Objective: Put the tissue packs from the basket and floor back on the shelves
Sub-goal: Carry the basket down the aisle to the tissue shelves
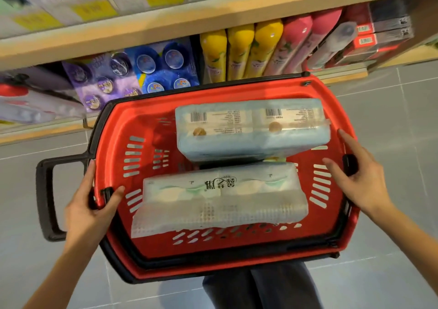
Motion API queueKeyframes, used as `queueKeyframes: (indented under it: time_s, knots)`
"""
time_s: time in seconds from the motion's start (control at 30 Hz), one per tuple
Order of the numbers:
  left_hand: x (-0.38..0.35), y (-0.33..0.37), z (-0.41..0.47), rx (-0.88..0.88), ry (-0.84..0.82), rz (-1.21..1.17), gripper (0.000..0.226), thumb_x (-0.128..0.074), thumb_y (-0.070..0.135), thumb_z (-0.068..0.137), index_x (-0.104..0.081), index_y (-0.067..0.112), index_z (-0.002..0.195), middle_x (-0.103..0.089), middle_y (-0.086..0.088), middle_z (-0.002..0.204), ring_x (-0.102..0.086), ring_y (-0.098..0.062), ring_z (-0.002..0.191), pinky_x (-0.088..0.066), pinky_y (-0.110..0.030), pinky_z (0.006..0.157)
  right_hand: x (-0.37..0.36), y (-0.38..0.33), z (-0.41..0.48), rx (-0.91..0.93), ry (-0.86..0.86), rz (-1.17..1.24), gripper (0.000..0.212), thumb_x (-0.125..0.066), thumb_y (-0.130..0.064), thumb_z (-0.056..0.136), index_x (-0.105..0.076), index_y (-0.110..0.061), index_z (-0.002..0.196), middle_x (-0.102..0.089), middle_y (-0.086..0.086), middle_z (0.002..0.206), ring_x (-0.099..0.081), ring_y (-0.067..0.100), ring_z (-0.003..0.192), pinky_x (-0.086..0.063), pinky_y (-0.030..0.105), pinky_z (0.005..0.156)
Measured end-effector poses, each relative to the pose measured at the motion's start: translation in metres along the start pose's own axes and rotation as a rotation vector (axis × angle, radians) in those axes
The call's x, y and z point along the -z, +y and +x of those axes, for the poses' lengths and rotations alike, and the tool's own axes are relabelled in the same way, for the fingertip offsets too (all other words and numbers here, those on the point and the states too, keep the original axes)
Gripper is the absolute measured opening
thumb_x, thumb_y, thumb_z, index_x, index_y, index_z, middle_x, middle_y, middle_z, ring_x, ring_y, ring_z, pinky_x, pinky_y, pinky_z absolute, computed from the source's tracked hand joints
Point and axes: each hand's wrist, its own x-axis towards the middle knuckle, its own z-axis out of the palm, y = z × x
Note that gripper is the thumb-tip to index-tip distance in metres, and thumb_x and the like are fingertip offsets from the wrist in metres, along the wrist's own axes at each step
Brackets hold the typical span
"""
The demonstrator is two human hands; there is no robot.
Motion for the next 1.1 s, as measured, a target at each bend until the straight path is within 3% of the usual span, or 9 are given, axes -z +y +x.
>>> queueKeyframes:
  time_s: [0.27,0.33,0.43,0.53,0.6,0.7,0.83,1.0,1.1]
  knots:
    - [0.021,0.018,-0.006,-0.094,0.028,0.024,0.063,-0.067,0.023,0.082,-0.03,0.06,0.117,-0.046,0.016,0.12,-0.046,-0.005,0.109,-0.035,-0.025,0.095,0.014,-0.02,0.007,-0.004,-0.006,-0.041,0.051,-0.054,-0.03,0.086,-0.041,-0.022,0.135,-0.061,0.018,0.118,-0.06,0.028,0.098,-0.05,0.04,0.088]
    - [0.036,0.022,-0.015,-0.086,0.049,0.047,0.062,-0.067,0.025,0.081,-0.032,0.054,0.124,-0.049,0.012,0.115,-0.049,0.0,0.102,-0.036,-0.02,0.092,0.024,-0.035,0.001,0.009,-0.02,-0.052,0.053,-0.046,-0.033,0.084,-0.042,-0.02,0.135,-0.061,0.018,0.119,-0.059,0.026,0.098,-0.046,0.034,0.088]
    - [0.067,0.037,-0.036,-0.061,0.069,0.062,0.059,-0.066,0.031,0.08,-0.028,0.062,0.114,-0.055,0.007,0.114,-0.053,0.014,0.086,-0.039,-0.007,0.086,0.045,-0.064,-0.009,0.038,-0.041,-0.053,0.054,-0.043,-0.034,0.083,-0.042,-0.018,0.135,-0.061,0.019,0.12,-0.059,0.025,0.095,-0.042,0.03,0.086]
    - [0.104,0.051,-0.063,-0.033,0.097,0.083,0.062,-0.066,0.028,0.081,-0.024,0.062,0.111,-0.063,-0.01,0.119,-0.06,-0.014,0.096,-0.045,-0.031,0.092,0.069,-0.096,-0.024,0.076,-0.053,-0.059,0.048,-0.049,-0.027,0.089,-0.042,-0.017,0.135,-0.061,0.019,0.12,-0.06,0.026,0.095,-0.042,0.028,0.083]
    - [0.132,0.063,-0.08,-0.023,0.12,0.074,0.062,-0.066,0.028,0.081,-0.024,0.061,0.112,-0.065,-0.016,0.112,-0.058,-0.019,0.089,-0.047,-0.039,0.089,0.087,-0.12,-0.035,0.089,-0.058,-0.049,0.045,-0.05,-0.019,0.092,-0.041,-0.018,0.136,-0.06,0.018,0.121,-0.055,0.018,0.09,-0.042,0.025,0.081]
    - [0.177,0.072,-0.108,-0.032,0.143,0.041,0.063,-0.066,0.033,0.08,-0.03,0.055,0.127,-0.066,-0.011,0.104,-0.061,-0.003,0.082,-0.048,-0.031,0.086,0.114,-0.159,-0.054,0.156,-0.042,-0.036,0.045,-0.052,-0.019,0.091,-0.043,-0.018,0.135,-0.061,0.017,0.119,-0.054,0.017,0.09,-0.041,0.021,0.079]
    - [0.241,0.086,-0.149,0.004,0.209,0.012,0.073,-0.067,0.051,0.074,-0.037,0.035,0.139,-0.066,-0.013,0.108,-0.062,-0.031,0.098,-0.046,-0.042,0.09,0.151,-0.216,-0.077,0.225,-0.028,-0.014,0.046,-0.056,-0.016,0.089,-0.045,-0.021,0.133,-0.061,0.016,0.121,-0.06,0.031,0.104,-0.045,0.034,0.088]
    - [0.324,0.089,-0.212,0.04,0.308,-0.027,0.071,-0.071,0.04,0.076,-0.038,0.035,0.138,-0.068,-0.014,0.109,-0.063,-0.029,0.102,-0.047,-0.042,0.093,0.187,-0.31,-0.109,0.382,-0.063,-0.07,0.05,-0.054,-0.027,0.085,-0.045,-0.019,0.133,-0.063,0.016,0.12,-0.061,0.035,0.102,-0.045,0.032,0.081]
    - [0.373,0.078,-0.252,0.077,0.384,-0.063,0.079,-0.061,0.061,0.067,-0.038,0.037,0.138,-0.069,-0.012,0.105,-0.065,-0.029,0.098,-0.05,-0.043,0.089,0.197,-0.365,-0.128,0.487,-0.081,-0.099,0.053,-0.05,-0.03,0.082,-0.047,-0.016,0.132,-0.06,0.016,0.124,-0.06,0.034,0.107,-0.043,0.032,0.082]
